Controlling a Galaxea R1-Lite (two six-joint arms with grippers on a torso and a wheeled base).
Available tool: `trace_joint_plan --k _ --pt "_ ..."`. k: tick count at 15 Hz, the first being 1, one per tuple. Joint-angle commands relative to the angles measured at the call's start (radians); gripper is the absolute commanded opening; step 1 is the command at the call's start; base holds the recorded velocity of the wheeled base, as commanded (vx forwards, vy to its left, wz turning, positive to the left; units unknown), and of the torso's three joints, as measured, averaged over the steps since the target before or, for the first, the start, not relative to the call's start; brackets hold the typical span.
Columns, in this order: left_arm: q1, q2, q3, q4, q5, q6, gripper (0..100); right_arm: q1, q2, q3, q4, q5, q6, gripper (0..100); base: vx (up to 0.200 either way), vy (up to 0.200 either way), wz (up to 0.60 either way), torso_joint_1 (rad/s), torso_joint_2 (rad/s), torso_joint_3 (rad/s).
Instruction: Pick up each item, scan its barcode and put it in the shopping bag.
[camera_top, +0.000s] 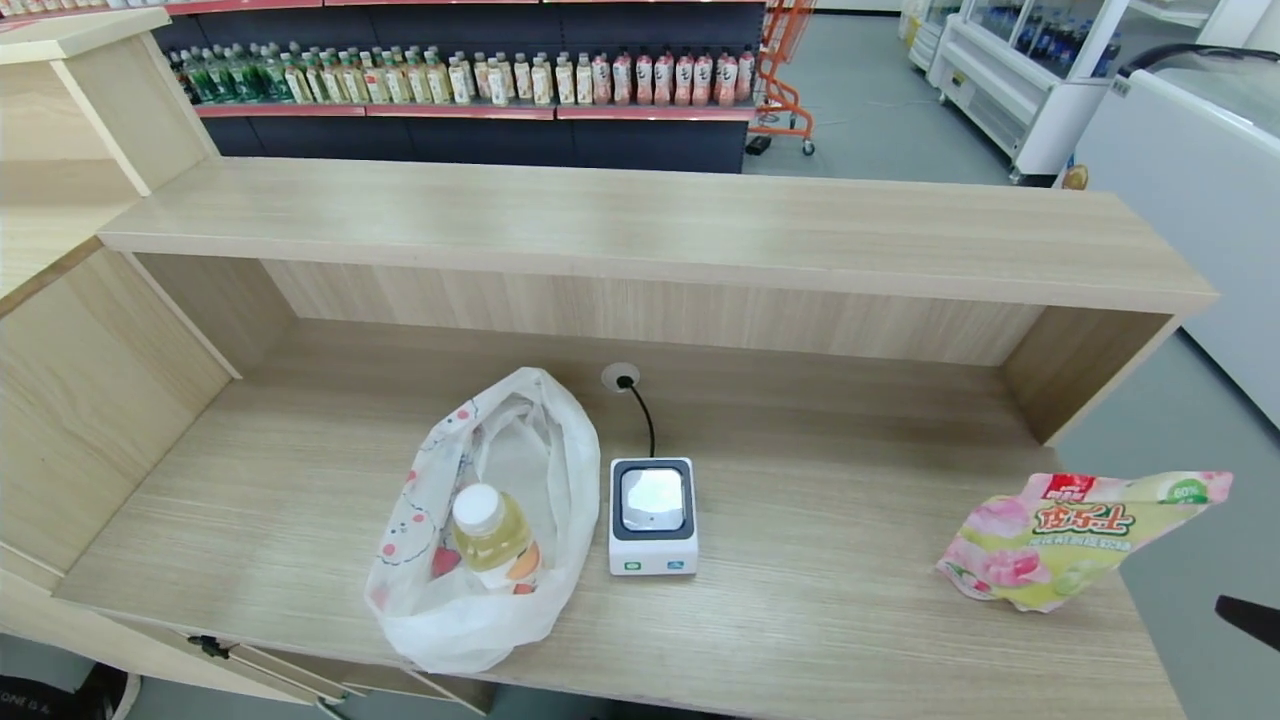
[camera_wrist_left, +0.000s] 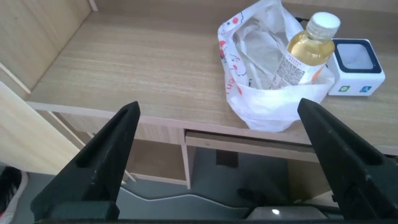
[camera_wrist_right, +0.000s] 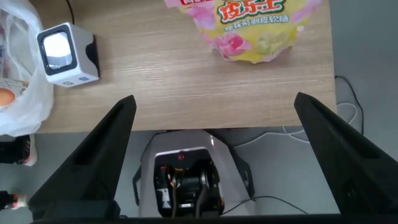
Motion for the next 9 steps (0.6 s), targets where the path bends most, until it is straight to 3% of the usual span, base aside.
trace_joint_plan --k 1,6,9 --pt "0.001 0.000 0.000 0.000 0.000 0.001 100 -0.001 0.024 -0.025 0.002 -0.001 0.011 100 0.000 0.000 0.00 0.000 0.00 0.000" --pt "0.001 0.000 0.000 0.000 0.000 0.003 100 -0.010 0.205 -0.229 0.006 -0.010 0.240 100 0.000 0.000 0.00 0.000 0.00 0.000" --pt "0.001 0.000 0.000 0.000 0.000 0.001 100 -0.090 0.320 -0.281 0.005 -0.022 0.297 100 0.000 0.000 0.00 0.000 0.00 0.000"
